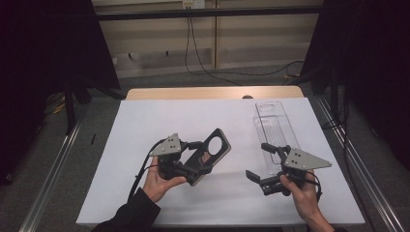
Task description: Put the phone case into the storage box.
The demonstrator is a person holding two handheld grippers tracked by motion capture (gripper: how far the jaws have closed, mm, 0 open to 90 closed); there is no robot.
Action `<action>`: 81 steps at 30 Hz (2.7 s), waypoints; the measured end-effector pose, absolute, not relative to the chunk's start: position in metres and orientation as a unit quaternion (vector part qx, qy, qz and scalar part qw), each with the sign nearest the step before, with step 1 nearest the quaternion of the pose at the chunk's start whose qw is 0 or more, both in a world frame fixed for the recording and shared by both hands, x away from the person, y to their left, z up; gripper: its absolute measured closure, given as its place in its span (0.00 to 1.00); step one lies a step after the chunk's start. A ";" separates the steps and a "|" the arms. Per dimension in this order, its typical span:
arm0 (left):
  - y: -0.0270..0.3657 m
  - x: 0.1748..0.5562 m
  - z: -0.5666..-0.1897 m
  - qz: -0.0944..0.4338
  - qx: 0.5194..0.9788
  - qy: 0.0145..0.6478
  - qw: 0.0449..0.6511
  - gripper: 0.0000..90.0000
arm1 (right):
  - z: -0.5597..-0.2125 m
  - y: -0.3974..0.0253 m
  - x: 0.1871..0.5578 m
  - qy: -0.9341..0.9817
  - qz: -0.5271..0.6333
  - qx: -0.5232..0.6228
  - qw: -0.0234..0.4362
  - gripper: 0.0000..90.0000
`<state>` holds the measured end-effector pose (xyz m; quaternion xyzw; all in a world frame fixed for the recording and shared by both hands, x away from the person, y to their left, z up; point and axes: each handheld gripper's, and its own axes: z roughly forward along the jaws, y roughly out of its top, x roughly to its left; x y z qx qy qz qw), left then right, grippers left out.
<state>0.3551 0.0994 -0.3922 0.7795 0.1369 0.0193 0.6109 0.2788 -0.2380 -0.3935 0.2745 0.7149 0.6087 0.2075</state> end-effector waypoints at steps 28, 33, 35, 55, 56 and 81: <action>0.095 0.336 -0.395 -0.022 0.791 0.098 0.604 0.14 | -0.386 -0.208 0.294 0.777 0.597 0.172 0.104 0.00; 0.092 0.336 -0.396 -0.023 0.800 0.079 0.594 0.14 | -0.383 -0.206 0.298 0.785 0.590 0.162 0.095 0.00; 0.091 0.335 -0.397 -0.026 0.801 0.074 0.594 0.14 | -0.380 -0.206 0.301 0.789 0.588 0.154 0.091 0.00; 0.085 0.333 -0.403 -0.031 0.810 0.061 0.582 0.14 | -0.376 -0.197 0.320 0.822 0.557 0.120 0.019 0.00; 0.085 0.333 -0.403 -0.032 0.812 0.060 0.580 0.14 | -0.376 -0.196 0.321 0.827 0.551 0.115 0.019 0.00; 0.078 0.329 -0.409 -0.058 0.823 0.041 0.564 0.14 | -0.377 -0.181 0.330 0.845 0.530 0.053 -0.035 0.10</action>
